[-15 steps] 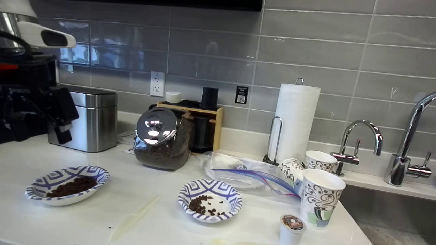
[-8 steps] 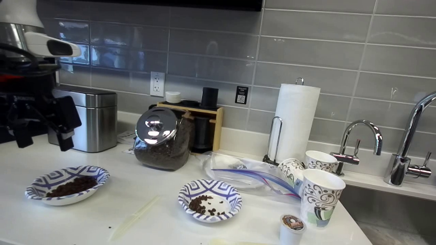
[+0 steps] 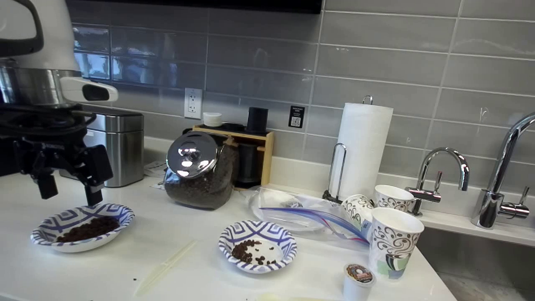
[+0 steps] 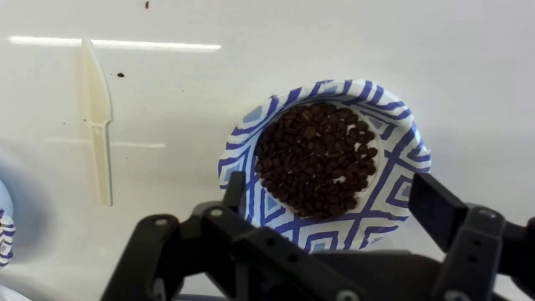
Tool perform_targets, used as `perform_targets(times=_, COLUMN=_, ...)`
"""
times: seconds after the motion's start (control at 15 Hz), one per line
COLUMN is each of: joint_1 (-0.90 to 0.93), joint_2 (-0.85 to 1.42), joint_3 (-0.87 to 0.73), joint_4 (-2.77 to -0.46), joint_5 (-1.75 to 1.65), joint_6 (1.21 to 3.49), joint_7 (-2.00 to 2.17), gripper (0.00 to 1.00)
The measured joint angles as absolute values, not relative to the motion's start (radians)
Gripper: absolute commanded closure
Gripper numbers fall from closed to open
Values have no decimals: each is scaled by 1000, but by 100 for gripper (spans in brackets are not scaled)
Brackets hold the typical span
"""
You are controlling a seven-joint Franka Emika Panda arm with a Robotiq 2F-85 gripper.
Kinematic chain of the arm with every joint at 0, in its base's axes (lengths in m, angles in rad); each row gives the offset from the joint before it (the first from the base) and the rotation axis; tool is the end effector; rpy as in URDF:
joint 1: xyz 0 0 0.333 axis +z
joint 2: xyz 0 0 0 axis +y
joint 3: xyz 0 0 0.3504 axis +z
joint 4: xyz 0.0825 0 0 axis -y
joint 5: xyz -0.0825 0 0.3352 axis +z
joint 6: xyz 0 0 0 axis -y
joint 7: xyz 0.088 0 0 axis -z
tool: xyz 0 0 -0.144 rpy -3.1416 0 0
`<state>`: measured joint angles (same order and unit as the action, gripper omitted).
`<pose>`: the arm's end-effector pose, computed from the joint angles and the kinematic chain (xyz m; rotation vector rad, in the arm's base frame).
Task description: Pick up the beans in the bowl on the left then place them on the plastic knife and then drop the beans on the knife into the bowl on the right
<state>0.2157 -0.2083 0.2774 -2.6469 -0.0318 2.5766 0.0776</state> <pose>0.3485 0.1861 0.3569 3.0228 0.6748 0.2255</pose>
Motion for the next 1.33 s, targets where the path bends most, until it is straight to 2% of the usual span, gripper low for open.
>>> perform_targets(times=0.47, joint_1=210, joint_2=-52, joint_3=268, joint_4=-2606, joint_5=-35, joint_6=2723, joint_7=118, gripper=0)
perform_targets(times=0.87, joint_1=210, joint_2=33, joint_3=253, joint_4=-2565, joint_5=-98, joint_6=2753, joint_7=161, gripper=0)
perform_targets(times=1.13, joint_1=212, joint_2=65, joint_3=241, joint_4=-2542, joint_5=-113, joint_6=2756, joint_7=174, gripper=8)
perform_targets(times=1.33, joint_1=214, joint_2=84, joint_3=237, joint_4=-2531, joint_5=-112, joint_6=2757, joint_7=174, gripper=9)
